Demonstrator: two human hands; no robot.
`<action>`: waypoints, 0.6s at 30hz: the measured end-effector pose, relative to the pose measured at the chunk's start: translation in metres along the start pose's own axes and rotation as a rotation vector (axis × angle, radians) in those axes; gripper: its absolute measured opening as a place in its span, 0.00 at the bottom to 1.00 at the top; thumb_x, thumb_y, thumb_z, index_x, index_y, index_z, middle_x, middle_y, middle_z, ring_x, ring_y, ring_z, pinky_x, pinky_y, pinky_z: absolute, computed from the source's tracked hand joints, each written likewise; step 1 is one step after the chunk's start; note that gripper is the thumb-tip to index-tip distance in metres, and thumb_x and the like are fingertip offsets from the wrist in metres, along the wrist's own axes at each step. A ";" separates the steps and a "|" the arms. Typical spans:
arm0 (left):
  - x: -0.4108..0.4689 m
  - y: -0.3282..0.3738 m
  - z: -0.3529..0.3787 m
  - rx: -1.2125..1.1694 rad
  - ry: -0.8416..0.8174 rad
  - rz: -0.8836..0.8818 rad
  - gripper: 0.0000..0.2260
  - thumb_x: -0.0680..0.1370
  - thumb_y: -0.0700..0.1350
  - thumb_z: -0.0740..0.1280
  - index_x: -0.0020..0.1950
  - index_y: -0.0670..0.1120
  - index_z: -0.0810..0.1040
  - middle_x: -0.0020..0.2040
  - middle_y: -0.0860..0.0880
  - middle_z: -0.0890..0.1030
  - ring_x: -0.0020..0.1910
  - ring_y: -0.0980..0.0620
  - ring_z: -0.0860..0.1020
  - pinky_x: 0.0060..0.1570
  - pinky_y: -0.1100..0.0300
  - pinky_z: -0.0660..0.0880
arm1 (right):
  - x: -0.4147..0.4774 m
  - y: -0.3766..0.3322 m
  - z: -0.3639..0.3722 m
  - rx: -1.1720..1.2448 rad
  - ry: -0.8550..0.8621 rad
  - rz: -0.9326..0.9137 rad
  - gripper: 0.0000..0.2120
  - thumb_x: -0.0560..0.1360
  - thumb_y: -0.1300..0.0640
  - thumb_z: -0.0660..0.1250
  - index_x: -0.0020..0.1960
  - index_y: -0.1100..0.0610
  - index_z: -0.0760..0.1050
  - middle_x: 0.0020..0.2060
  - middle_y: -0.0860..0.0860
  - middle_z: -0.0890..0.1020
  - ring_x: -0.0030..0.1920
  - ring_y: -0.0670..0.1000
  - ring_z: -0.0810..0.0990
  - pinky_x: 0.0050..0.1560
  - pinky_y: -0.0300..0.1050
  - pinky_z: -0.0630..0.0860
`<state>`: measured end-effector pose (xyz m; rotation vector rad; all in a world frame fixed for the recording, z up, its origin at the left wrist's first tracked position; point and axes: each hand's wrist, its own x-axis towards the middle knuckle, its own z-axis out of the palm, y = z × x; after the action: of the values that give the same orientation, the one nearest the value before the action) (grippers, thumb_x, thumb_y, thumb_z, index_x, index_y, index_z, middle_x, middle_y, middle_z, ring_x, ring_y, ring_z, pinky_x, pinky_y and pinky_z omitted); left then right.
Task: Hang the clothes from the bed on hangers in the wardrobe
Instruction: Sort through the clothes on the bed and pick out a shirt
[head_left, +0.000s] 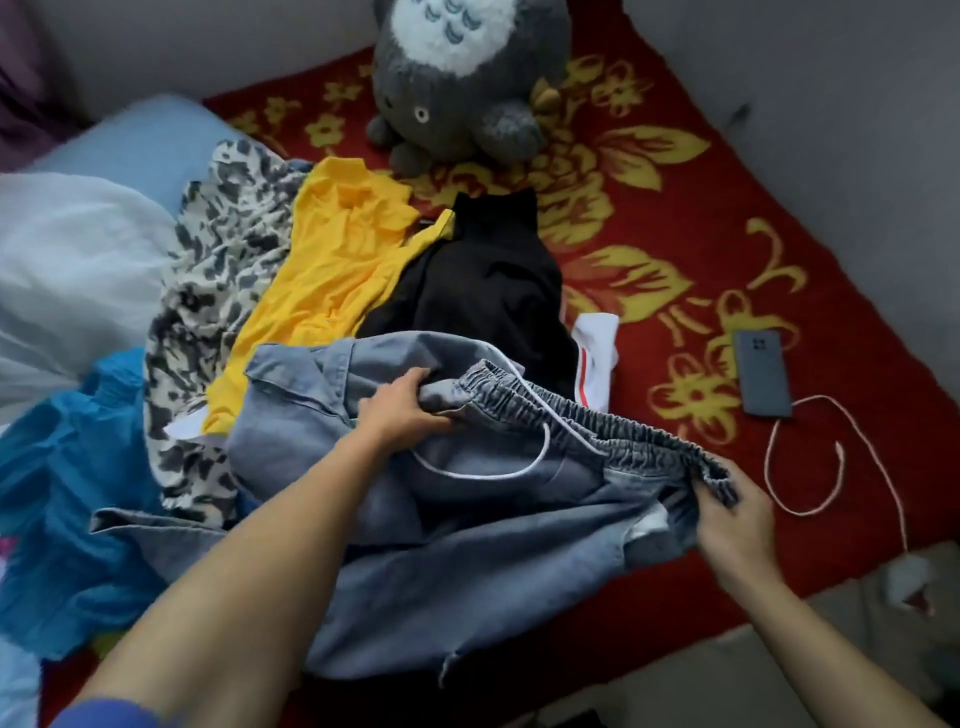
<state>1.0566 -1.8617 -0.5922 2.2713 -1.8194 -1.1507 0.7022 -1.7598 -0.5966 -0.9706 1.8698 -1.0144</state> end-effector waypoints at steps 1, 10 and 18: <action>0.001 0.003 -0.003 -0.066 -0.059 0.032 0.34 0.56 0.64 0.75 0.56 0.48 0.78 0.48 0.49 0.81 0.50 0.49 0.79 0.49 0.54 0.74 | 0.000 0.009 -0.007 0.012 0.020 0.030 0.11 0.76 0.73 0.62 0.51 0.60 0.78 0.37 0.35 0.83 0.38 0.33 0.78 0.42 0.26 0.73; 0.024 0.156 -0.110 -0.143 0.475 0.461 0.08 0.66 0.49 0.68 0.37 0.47 0.73 0.34 0.49 0.76 0.41 0.44 0.78 0.37 0.51 0.71 | 0.062 -0.034 -0.004 0.065 0.101 0.079 0.07 0.77 0.65 0.67 0.55 0.58 0.78 0.42 0.48 0.81 0.37 0.32 0.78 0.41 0.27 0.74; 0.042 0.129 -0.113 -0.089 0.392 0.267 0.10 0.68 0.42 0.69 0.36 0.49 0.68 0.32 0.54 0.69 0.40 0.42 0.74 0.37 0.57 0.63 | 0.106 -0.063 0.025 0.134 -0.018 0.323 0.03 0.76 0.58 0.69 0.48 0.57 0.77 0.40 0.52 0.81 0.36 0.46 0.78 0.34 0.38 0.75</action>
<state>1.0120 -1.9870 -0.4755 1.9553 -1.7986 -0.6740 0.6976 -1.8848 -0.5790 -0.5746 1.8428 -0.9173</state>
